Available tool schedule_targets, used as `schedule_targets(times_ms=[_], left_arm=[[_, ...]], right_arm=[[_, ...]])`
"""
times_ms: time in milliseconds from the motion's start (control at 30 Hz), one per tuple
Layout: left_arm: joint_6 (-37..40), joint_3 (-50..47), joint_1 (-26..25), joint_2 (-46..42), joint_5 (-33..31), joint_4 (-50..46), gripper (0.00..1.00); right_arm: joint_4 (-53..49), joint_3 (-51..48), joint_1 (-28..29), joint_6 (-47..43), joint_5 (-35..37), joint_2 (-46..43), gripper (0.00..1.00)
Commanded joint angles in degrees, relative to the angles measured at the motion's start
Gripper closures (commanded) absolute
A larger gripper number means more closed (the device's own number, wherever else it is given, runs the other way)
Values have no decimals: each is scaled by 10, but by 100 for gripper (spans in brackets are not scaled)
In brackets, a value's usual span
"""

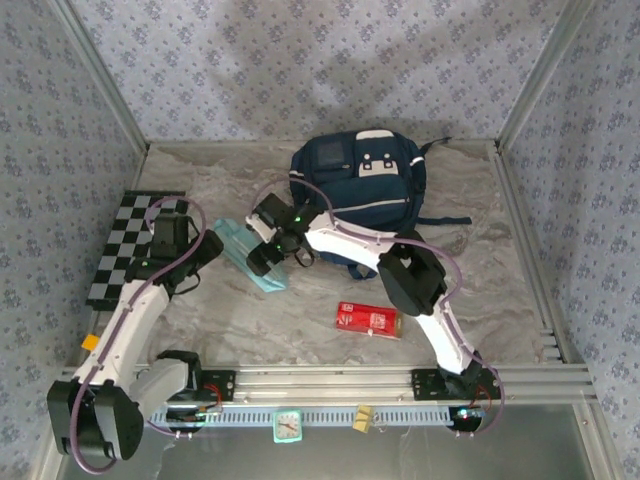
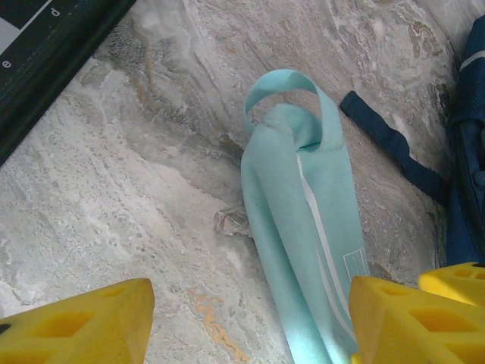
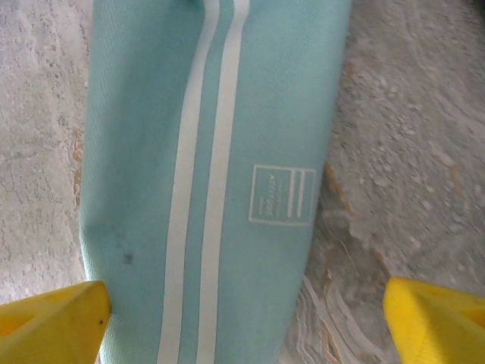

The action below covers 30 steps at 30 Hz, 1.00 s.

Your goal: Pack books, pencil case, and school supplies into a backpack

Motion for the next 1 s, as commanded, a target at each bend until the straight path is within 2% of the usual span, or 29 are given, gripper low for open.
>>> schedule_targets(times_ms=[0, 133, 233, 300, 533, 800, 967], left_arm=[[-7, -6, 7, -5, 22, -16, 31], [-17, -13, 11, -6, 22, -6, 31], [-15, -14, 12, -5, 26, -5, 31], [-16, -16, 12, -6, 22, -6, 31], [-24, -24, 14, -4, 24, 1, 30], [-11, -4, 13, -4, 36, 9, 30], [39, 35, 1, 12, 53, 30, 30]], right_arm=[[-9, 23, 17, -33, 2, 27, 6], [-30, 47, 22, -34, 15, 57, 13], [-27, 40, 28, -37, 5, 51, 14], [-30, 41, 31, -35, 23, 56, 21], [-49, 52, 26, -33, 2, 68, 44], [-40, -19, 11, -3, -22, -39, 87], [-32, -111, -24, 47, -27, -159, 94]])
